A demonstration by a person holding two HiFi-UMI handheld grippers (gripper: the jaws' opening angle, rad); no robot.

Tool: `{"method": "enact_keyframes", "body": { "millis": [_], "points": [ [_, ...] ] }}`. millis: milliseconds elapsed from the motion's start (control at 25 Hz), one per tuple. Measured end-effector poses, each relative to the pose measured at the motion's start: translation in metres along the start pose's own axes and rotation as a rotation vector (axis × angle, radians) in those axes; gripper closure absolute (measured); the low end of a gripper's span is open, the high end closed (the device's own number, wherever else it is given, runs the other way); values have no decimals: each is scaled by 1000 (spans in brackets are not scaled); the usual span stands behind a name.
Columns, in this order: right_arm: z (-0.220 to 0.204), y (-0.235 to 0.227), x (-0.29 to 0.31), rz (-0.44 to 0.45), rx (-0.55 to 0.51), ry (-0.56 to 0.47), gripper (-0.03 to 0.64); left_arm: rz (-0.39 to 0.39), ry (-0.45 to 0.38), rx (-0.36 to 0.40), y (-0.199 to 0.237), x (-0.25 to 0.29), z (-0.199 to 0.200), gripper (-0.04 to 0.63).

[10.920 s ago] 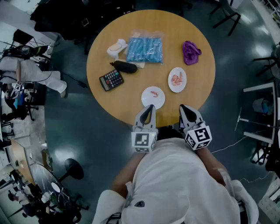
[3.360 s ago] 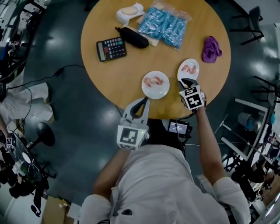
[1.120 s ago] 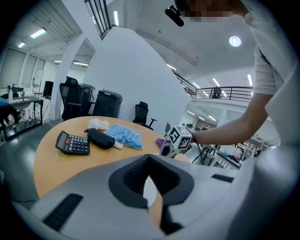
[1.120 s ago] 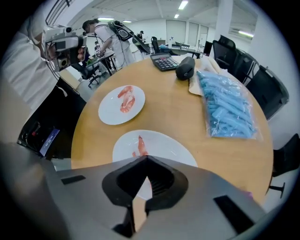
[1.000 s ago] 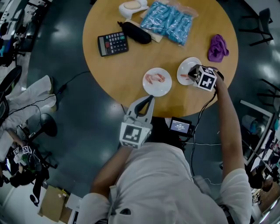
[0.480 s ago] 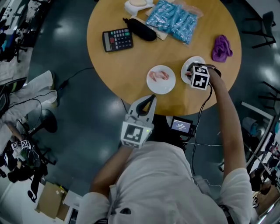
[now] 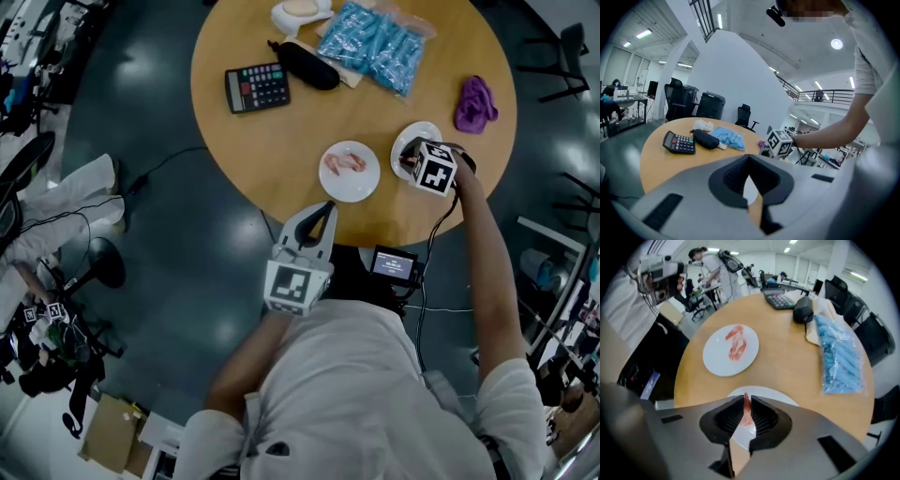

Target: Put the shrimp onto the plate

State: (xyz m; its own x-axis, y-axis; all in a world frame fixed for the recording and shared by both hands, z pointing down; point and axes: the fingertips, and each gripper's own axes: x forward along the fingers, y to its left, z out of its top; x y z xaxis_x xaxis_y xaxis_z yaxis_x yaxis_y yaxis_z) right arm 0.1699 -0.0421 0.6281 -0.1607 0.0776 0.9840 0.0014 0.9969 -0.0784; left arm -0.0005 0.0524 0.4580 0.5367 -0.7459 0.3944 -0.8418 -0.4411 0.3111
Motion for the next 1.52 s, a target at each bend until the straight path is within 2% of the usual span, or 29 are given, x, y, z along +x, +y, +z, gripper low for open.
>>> {"method": "enact_keyframes", "body": {
  "millis": [160, 400, 480, 760, 1120, 1280, 1360, 1400, 1520],
  "points": [
    [51, 22, -30, -57, 171, -219, 561, -4, 2, 3, 1, 1, 3, 588],
    [111, 54, 2, -30, 482, -325, 561, -2, -3, 1, 6, -2, 8, 588],
    [120, 56, 12, -46, 506, -318, 561, -4, -1, 3, 8, -3, 7, 588],
    [135, 46, 26, -117, 475, -294, 560, -1, 1, 7, 13, -11, 3, 588],
    [141, 47, 30, -144, 491, -297, 536, 2, -2, 0, 14, -18, -1, 588],
    [137, 45, 19, -190, 484, -303, 526, -2, -9, 1, 11, -20, 0, 588],
    [128, 40, -1, -248, 540, -357, 534, 1, -8, 3, 11, -23, -1, 588],
    [116, 34, -15, -290, 594, -391, 559, 3, -8, 4, 11, -23, -1, 588],
    [47, 10, -46, -409, 747, -424, 600, -1, -13, 6, 5, -18, 1, 588]
  ]
}}
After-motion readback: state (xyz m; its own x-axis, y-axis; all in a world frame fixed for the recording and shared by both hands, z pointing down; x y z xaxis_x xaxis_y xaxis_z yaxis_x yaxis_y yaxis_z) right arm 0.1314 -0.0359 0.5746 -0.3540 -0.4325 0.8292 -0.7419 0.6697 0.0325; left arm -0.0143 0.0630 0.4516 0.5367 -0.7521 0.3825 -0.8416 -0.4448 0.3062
